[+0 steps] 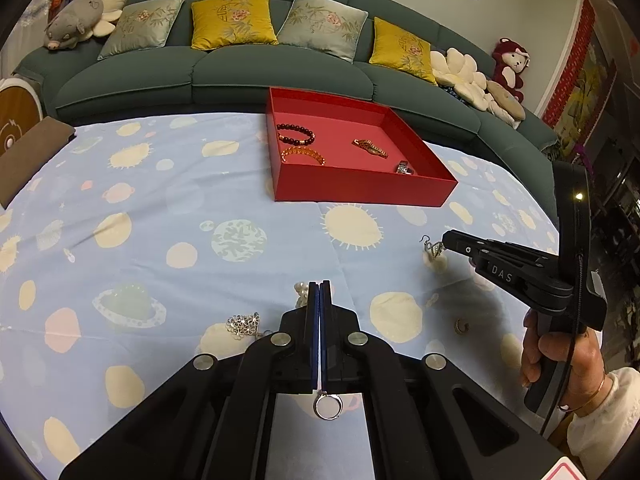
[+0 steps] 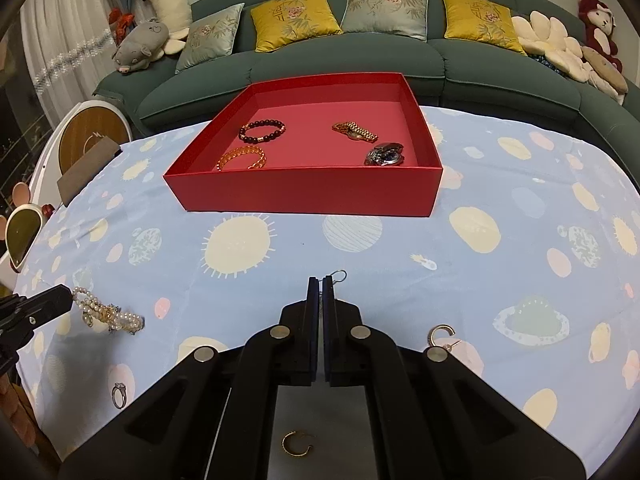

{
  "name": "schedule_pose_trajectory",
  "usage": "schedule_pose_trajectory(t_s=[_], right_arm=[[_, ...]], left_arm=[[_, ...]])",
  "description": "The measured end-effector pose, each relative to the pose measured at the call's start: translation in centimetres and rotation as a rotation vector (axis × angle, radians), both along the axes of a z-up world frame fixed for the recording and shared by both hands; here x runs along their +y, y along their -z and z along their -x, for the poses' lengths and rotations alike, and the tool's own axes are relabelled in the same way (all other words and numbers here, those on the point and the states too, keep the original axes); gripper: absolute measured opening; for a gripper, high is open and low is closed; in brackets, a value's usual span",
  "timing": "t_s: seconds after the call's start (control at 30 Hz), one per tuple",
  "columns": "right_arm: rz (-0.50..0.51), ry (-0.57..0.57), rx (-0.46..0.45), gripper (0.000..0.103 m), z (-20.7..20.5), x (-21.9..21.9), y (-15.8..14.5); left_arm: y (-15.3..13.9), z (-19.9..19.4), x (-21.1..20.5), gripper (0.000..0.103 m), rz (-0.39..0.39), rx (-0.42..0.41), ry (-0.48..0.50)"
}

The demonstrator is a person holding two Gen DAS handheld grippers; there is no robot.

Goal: Organize jewelry

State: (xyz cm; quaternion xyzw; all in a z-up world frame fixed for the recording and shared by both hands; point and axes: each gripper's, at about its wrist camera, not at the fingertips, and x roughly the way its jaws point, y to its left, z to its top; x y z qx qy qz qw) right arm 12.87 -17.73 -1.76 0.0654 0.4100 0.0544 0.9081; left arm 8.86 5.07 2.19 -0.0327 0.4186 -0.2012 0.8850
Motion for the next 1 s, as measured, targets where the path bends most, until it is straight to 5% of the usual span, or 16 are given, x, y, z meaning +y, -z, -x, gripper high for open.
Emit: schedule_pose_trajectory(t_s=[0.13,0.27,0.33,0.4,0.47,0.53,0.7,0.83,1.0], right_arm=[[-0.008,0.004,0.014,0.001,-0.1,-0.2,0.3],[0.003,0.005,0.035,0.003,-0.1,-0.2,0.8],[0.015,0.005,0.044,0.006,-0.2,-0.2,1.1],[0.034,0.011,0.045,0.016,-0.3,-0.1,1.2],[0.048,0.018,0.047,0.041,-0.6,-0.1,1.4],[0.061,0.023,0.051,0.045,-0.9,0.0,1.6],[0.083,0.019,0.077,0.043,-1.4,0.5,2.7],[0.094,0.027,0.075,0.016,-1.1,0.5,2.7],[0.077,0.037,0.062,0.014,-0.7,0.2,2.2]], left_arm=[[1.3,-0.2,-0.4,0.005,-0.032,0.032,-0.020],[2.6,-0.5,-1.1,0.029,-0.084,0.028,-0.035],[3.2,-0.7,-1.4,0.031,-0.110,0.028,-0.037],[3.6,-0.9,-1.5,0.031,-0.126,0.031,-0.040],[3.6,-1.0,-1.3,0.031,-0.121,0.034,-0.050],[3.3,-1.0,-0.9,0.031,-0.110,0.030,-0.060],[3.0,-0.5,0.0,0.041,-0.124,0.012,-0.070],[4.1,-0.5,0.5,0.041,-0.151,0.028,-0.062],[4.6,-0.7,0.4,0.042,-0.166,0.015,-0.059]])
